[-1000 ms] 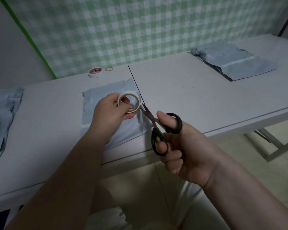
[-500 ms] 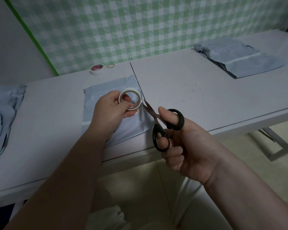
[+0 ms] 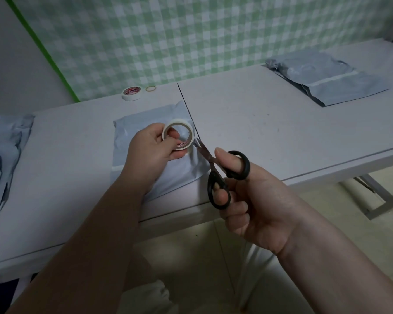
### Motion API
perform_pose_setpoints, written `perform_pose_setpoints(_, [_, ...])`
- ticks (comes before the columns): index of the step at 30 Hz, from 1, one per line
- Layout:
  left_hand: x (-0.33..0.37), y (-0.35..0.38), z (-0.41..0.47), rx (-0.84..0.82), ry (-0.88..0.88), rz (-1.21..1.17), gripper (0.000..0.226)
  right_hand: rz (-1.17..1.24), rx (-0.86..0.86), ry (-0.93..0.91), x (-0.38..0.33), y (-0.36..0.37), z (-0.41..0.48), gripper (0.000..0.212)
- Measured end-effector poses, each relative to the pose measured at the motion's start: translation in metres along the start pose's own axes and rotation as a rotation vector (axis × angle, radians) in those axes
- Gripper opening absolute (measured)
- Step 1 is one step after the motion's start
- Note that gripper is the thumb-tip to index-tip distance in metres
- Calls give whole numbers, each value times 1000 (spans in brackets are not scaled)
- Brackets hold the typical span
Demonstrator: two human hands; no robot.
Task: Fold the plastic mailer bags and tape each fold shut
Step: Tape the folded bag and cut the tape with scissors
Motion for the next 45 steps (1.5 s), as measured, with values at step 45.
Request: perform_pose_setpoints(45, [-1,-2,2,-56,-19,-59,24,62,43,-70,5,8,15,34])
Point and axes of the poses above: each hand's wrist, its own z-axis towards the middle knuckle, its own y-axis out of the palm, x = y × z, the point moved 1 cm from there along z, towards the middle knuckle, and after that the axes turned 9 degrees about x, right-handed, at the moved point
